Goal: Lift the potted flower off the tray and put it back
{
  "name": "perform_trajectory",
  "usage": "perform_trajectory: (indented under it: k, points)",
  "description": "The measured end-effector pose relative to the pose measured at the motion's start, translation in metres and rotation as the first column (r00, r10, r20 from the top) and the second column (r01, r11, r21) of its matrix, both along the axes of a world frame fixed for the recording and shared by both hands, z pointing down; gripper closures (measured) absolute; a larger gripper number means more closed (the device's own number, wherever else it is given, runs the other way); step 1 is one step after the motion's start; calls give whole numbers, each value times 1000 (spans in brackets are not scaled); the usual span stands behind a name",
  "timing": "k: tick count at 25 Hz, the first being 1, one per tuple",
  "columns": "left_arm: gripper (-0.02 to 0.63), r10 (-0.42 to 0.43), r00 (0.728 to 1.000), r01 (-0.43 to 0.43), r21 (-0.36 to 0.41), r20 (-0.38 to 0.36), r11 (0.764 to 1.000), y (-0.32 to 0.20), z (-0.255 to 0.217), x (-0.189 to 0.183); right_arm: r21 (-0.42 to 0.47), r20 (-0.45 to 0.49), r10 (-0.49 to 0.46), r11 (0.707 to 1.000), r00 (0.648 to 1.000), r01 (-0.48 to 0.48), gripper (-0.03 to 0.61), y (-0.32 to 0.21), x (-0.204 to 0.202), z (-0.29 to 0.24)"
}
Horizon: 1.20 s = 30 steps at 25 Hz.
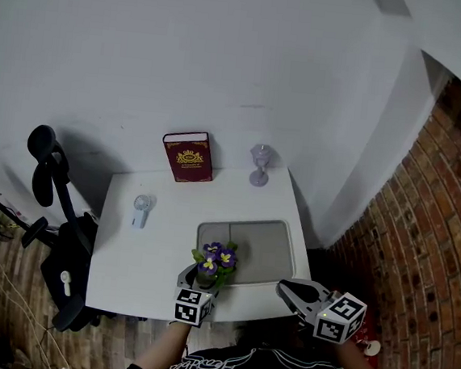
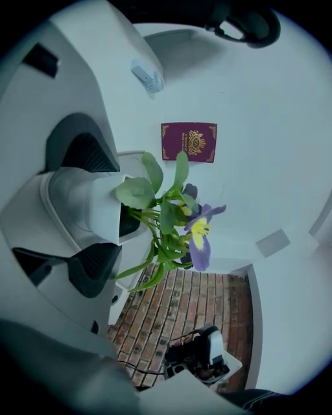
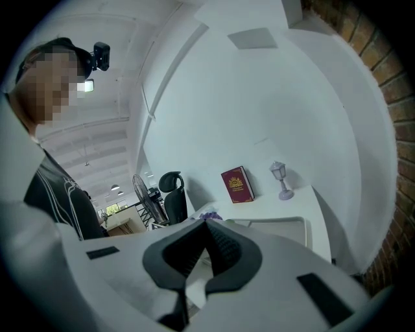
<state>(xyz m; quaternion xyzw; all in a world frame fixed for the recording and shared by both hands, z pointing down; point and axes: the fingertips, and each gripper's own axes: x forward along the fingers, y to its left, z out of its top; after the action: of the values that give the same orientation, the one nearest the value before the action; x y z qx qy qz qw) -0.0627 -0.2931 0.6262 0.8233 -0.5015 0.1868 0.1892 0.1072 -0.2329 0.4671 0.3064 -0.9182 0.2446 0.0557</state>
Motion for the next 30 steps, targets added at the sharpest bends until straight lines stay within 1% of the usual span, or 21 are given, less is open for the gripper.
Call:
perform_trajectory:
  k: [3,7,10,12,14,16,19,20,21,22,23,26,28,30]
  points:
    - [267,9,1000,-9,-11,-10,1000,3,1,-2,-3,1,-3,1000,1000,3,577,3,-1,-1]
    - [258,25,1000,-25,9,-3,1000,11,-2,-4,-7,7,-3,1000,1000,3,577,8,-3,0]
    - [258,41,999,-41,9,4,999,26,-3,-8,-18,22,-19,1000,1000,19,577,15,-9,5]
    - [258,41,999,-41,12,-7,999,38,-8,-13,-23,40,-40,999,998,41,577,22,-17,8]
    - [259,36,999,-35,27,-35,999,52,-21,-18,-9,35,-71,997,997,71,577,31,-25,9]
    - [259,38,996,-35,46,-76,998,66,-40,-21,24,23,-105,994,994,105,577,40,-35,6]
    - [271,80,984,-68,76,-158,995,87,-78,-22,62,50,-143,988,988,140,577,52,-51,-4]
    - [327,104,976,-88,90,-189,992,94,-92,-20,70,62,-151,987,987,147,577,56,-55,-7]
    - [442,128,968,-106,108,-218,988,101,-107,-17,77,70,-159,985,985,154,577,60,-60,-10]
    - [502,149,958,-122,124,-243,985,107,-120,-14,84,77,-168,983,983,162,577,65,-64,-13]
    - [506,168,950,-136,136,-262,981,114,-131,-11,90,84,-178,981,980,170,577,70,-68,-15]
    - [548,213,929,-174,151,-301,973,131,-157,-3,111,102,-196,977,975,184,577,84,-76,-25]
    - [563,243,915,-197,168,-322,966,142,-172,2,130,107,-185,977,977,171,577,91,-78,-32]
    - [569,261,911,-212,180,-321,961,152,-183,6,149,107,-162,978,981,145,577,96,-77,-40]
